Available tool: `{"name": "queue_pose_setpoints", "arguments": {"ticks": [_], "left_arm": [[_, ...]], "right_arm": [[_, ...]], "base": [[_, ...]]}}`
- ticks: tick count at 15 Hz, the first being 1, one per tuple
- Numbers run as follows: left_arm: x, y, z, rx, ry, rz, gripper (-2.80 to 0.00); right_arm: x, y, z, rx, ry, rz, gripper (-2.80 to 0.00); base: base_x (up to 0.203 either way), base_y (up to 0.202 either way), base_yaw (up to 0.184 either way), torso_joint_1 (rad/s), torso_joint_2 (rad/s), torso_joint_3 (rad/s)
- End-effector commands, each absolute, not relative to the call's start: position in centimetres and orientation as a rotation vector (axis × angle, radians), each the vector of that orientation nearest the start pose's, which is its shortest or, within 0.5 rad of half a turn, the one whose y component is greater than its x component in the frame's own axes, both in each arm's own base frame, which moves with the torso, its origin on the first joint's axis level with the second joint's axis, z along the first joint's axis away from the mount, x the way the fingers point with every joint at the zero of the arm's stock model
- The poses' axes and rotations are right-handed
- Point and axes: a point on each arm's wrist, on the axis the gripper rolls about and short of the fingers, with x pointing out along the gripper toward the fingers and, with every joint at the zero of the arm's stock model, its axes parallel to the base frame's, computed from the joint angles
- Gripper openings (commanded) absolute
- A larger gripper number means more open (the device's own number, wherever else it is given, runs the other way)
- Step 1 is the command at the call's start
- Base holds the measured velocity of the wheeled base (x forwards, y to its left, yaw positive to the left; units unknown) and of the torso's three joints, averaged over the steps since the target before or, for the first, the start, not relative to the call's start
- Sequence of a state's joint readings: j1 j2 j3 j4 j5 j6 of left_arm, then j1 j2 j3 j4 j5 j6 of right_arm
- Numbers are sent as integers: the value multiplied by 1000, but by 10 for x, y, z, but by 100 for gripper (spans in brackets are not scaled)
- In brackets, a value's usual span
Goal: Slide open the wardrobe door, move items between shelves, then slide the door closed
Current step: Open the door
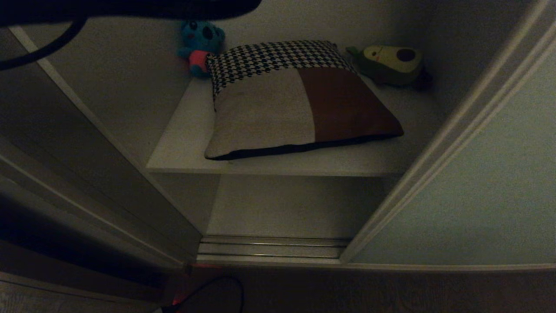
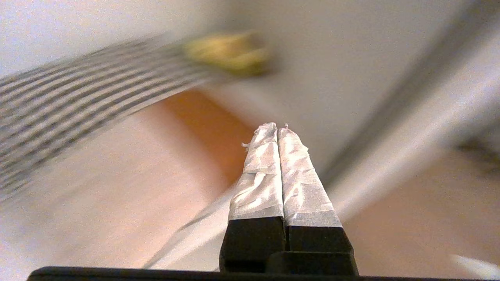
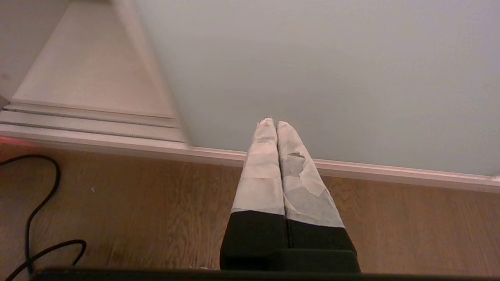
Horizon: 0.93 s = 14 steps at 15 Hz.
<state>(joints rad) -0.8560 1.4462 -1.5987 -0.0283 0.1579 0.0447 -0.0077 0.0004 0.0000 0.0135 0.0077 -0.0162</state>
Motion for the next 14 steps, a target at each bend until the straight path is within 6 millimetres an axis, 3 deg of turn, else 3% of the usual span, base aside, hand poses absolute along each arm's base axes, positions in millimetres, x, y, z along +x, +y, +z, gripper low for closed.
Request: {"name": "queue_pose_setpoints", "arguments": {"ticks": [1, 4, 7, 8, 10, 14], "left_arm": [[163, -136, 404, -22, -151, -521, -280], [171, -83, 388, 6, -126, -280, -280], [155, -29, 374, 24, -113, -99, -280], [140, -13, 365, 31, -106, -71, -280], [108, 0, 337, 15, -71, -46, -280], [55, 2, 280, -15, -29, -34, -280]], "right_arm": [[-22, 0, 73, -17, 18, 2, -280], [-22, 0, 73, -15, 19, 0, -280], [-22, 0, 73, -16, 19, 1, -280], [-22, 0, 73, -16, 19, 0, -280], [-22, 0, 73, -16, 19, 1, -280], [-22, 0, 73, -16, 20, 0, -280]], "base": [[0, 0, 0, 0, 0, 0], [0, 0, 0, 0, 0, 0], [0, 0, 0, 0, 0, 0], [0, 0, 0, 0, 0, 0], [0, 0, 0, 0, 0, 0], [0, 0, 0, 0, 0, 0]]}}
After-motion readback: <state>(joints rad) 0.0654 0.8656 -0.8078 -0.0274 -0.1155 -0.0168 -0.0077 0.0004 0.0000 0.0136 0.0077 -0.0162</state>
